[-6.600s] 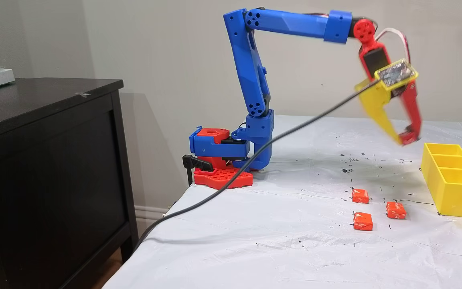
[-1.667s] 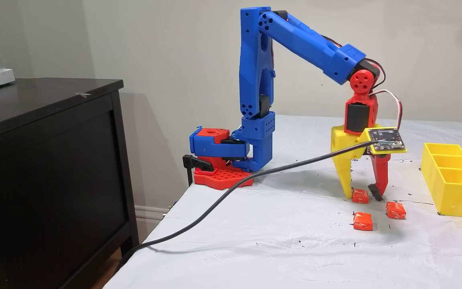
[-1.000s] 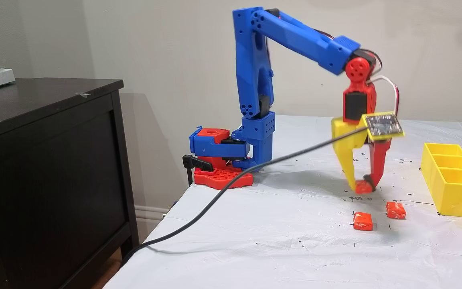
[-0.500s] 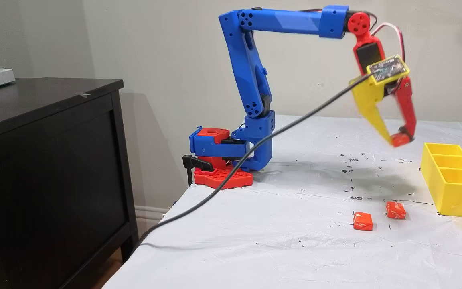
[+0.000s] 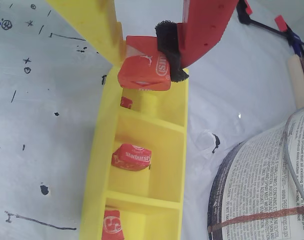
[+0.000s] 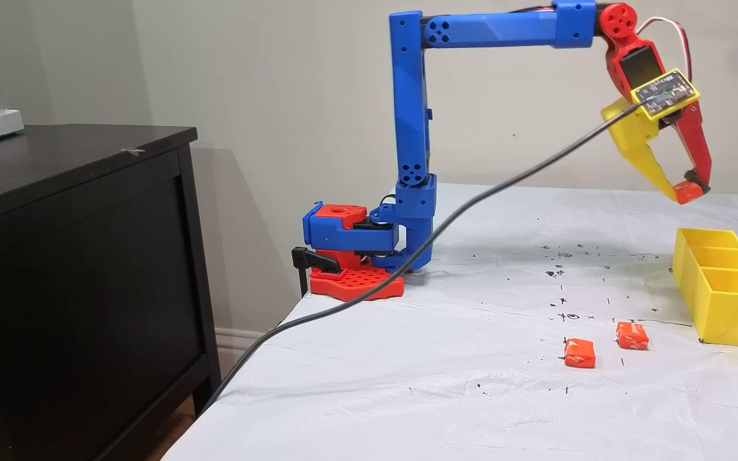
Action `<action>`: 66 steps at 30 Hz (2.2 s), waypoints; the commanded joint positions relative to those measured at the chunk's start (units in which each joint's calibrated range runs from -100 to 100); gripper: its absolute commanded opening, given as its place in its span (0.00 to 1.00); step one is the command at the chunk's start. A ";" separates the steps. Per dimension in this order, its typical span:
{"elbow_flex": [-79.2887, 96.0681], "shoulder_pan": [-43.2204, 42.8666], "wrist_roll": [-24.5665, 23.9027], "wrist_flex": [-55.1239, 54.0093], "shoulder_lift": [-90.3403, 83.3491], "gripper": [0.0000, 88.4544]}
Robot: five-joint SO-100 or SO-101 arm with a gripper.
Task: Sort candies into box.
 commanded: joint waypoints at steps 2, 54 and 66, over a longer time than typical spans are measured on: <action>-9.63 -1.70 -0.93 -2.28 2.71 0.00; -16.18 -3.15 1.42 1.24 8.73 0.08; -20.55 1.11 4.54 13.77 5.50 0.00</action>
